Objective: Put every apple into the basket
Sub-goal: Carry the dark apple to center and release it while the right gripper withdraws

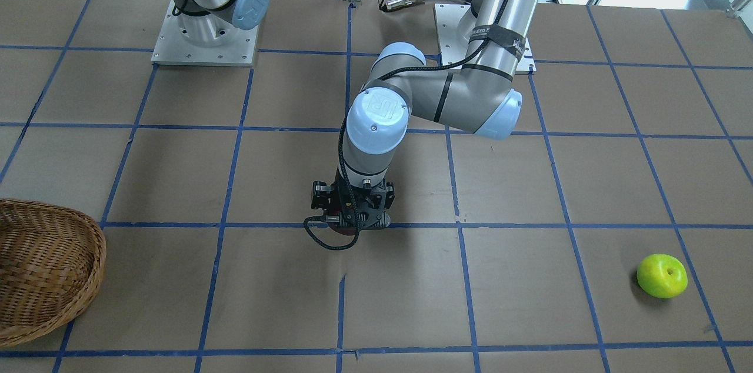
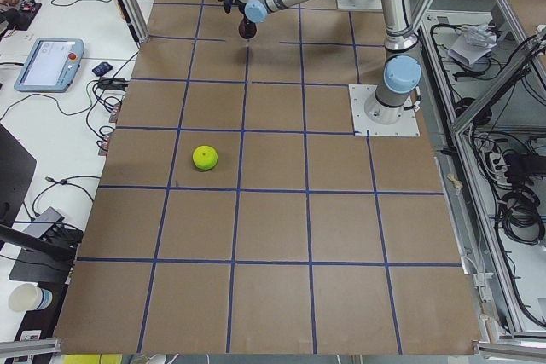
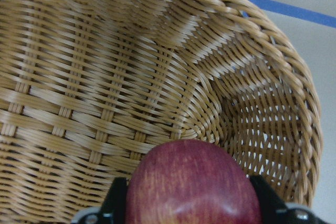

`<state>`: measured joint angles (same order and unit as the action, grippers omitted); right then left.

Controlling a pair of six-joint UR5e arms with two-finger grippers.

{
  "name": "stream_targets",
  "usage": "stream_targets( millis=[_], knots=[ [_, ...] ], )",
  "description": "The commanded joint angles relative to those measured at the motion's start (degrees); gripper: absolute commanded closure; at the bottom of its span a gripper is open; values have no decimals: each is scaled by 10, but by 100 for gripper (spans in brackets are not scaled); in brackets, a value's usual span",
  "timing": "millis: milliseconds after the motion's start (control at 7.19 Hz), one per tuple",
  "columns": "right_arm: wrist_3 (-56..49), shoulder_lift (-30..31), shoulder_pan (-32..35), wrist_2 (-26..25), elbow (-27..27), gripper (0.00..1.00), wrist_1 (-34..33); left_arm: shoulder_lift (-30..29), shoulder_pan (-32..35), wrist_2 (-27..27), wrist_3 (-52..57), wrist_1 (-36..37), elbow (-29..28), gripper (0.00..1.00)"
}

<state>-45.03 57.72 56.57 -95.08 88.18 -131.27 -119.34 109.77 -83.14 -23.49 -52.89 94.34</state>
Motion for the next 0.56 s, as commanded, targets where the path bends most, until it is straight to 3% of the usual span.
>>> stream_targets(
  millis=[0, 139, 418],
  knots=[
    [-4, 8, -1, 1, 0, 0, -4, -26, 13, -2, -14, 2, -7, 2],
    [-4, 27, 0, 0, 2, 0, 0, -28, 15, 0, -15, 1, -6, 0],
    [10, 88, 23, 2, 1, 0, 99, -6, 10, 4, -3, -8, -17, 0]
  ],
)
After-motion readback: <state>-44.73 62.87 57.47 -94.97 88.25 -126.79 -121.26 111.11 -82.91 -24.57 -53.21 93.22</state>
